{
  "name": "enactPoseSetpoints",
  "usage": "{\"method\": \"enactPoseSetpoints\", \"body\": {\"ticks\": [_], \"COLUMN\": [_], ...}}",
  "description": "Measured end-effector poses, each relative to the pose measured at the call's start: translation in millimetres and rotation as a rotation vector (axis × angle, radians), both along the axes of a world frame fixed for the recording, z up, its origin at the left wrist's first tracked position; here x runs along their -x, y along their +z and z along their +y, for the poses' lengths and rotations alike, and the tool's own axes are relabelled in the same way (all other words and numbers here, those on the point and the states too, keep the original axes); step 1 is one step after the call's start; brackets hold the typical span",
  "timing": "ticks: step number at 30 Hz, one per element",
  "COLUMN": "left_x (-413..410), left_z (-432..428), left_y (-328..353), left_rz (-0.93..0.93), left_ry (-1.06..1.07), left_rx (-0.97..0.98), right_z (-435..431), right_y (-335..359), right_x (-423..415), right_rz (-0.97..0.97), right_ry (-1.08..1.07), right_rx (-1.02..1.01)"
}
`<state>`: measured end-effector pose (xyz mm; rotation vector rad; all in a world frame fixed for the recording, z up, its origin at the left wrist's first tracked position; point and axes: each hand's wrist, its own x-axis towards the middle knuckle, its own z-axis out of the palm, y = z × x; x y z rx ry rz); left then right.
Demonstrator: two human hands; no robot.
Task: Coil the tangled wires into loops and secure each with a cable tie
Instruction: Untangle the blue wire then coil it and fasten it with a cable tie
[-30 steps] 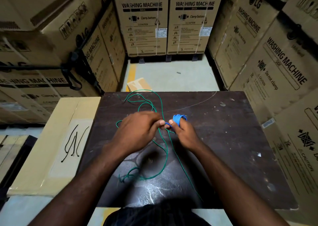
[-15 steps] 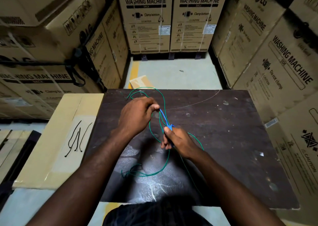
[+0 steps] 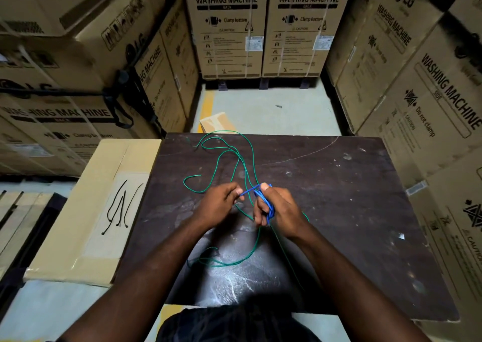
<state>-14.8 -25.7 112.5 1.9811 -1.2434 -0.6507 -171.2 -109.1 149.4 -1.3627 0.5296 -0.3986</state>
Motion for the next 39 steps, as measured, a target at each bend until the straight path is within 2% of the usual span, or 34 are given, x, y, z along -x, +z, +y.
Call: {"method": "enactPoseSetpoints", "body": {"ticks": [3,13,17,22,28,31,34,39], "left_x": [10,29,36,38,38,32,26,5], "left_z": [2,-1,0,-1,4,5,2,-12], "left_y": [-11,-15,-6,1,17,20,32,55], "left_rz": [0.066,0.142,0.049,-0.110,-0.279,-0.374,-0.474,-0.444], "left_ry": [-0.043,-0.105,-0.126,-0.167,0.019,0.070,0.030,-0.055], "left_rx": [0.037,0.046,0.056,0.056,0.072,0.132,0.210,0.205], "right_z": [-7,-25,-32,-36,-39,-41,-40,-32], "right_y": [3,3,-5,-9,-17,-18,-19,-20], "right_x": [-3,-29,-40,-49,-48,-48,-46,-45], "right_rz": [-0.052,-0.090,-0.051,-0.079,-0.051,-0.041,-0.002,0.003], "right_ry": [-0.064,-0.349,-0.416,-0.385,-0.352,-0.310,-0.212,-0.073], "right_rx": [-0.014,-0.262,-0.265,-0.259,-0.255,-0.276,-0.309,-0.329]}}
